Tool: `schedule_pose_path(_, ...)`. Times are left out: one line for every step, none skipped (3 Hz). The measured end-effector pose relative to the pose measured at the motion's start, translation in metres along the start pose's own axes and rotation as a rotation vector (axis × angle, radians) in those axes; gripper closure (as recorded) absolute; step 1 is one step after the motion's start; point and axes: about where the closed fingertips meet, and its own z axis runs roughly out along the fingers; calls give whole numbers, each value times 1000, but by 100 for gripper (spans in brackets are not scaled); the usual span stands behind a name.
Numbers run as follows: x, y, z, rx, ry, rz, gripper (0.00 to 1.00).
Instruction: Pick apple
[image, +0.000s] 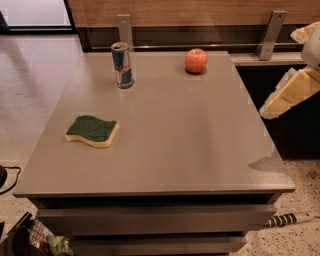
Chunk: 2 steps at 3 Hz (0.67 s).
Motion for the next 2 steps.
schedule_pose_path(-13, -35, 22, 85, -152, 112, 0)
schedule_pose_path(-41, -73, 56, 137, -335, 234, 0)
